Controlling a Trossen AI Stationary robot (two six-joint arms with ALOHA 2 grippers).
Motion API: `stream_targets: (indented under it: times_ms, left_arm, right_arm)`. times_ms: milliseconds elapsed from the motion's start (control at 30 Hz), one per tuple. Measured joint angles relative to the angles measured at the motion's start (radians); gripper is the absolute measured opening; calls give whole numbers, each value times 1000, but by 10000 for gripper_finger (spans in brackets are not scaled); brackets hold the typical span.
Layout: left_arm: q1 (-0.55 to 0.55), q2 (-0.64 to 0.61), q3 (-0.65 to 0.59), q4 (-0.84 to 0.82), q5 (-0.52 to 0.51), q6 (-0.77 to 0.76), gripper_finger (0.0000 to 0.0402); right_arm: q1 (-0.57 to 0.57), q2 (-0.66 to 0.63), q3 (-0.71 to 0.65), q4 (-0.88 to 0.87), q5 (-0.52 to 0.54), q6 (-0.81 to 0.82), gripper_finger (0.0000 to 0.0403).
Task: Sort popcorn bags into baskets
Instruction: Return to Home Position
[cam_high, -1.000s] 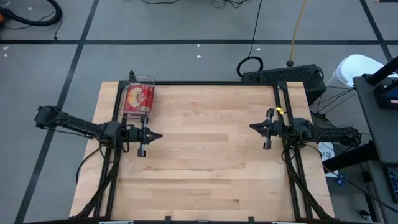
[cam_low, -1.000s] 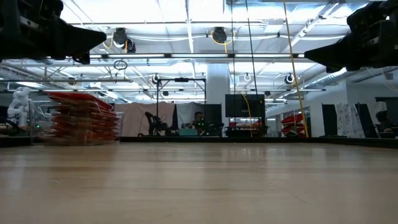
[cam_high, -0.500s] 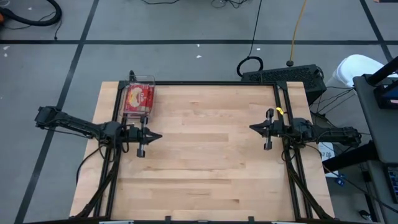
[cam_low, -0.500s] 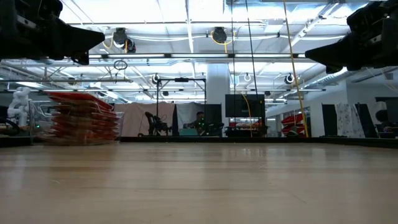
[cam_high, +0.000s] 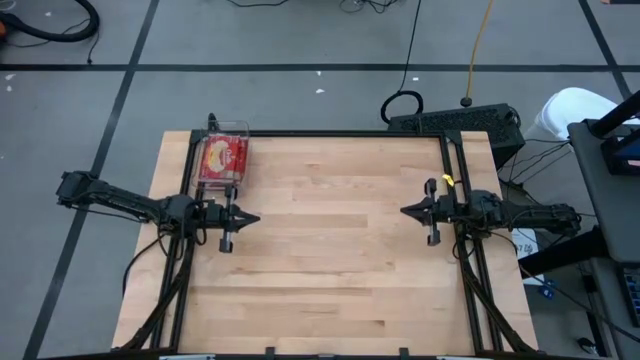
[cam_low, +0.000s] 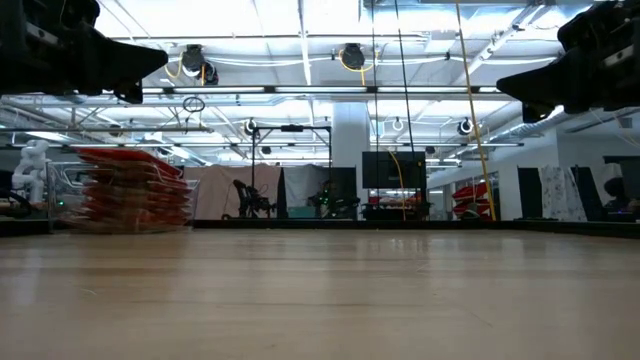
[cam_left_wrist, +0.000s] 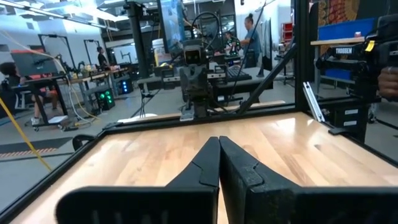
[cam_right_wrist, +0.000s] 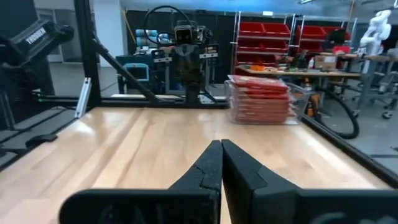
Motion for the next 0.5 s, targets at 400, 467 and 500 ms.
stream_targets:
  times_ms: [400,467,500]
  left_arm:
    - [0,0,0,-2,0,-1,4]
    - [0,0,0,-2,0,-5,8]
    - [0,0,0,-2,0,-9,11]
  right_arm:
    - [10,0,0,-2,-24,80,0]
    - [27,0,0,-2,-23,81,0]
    - [37,0,0,-2,-22,81,0]
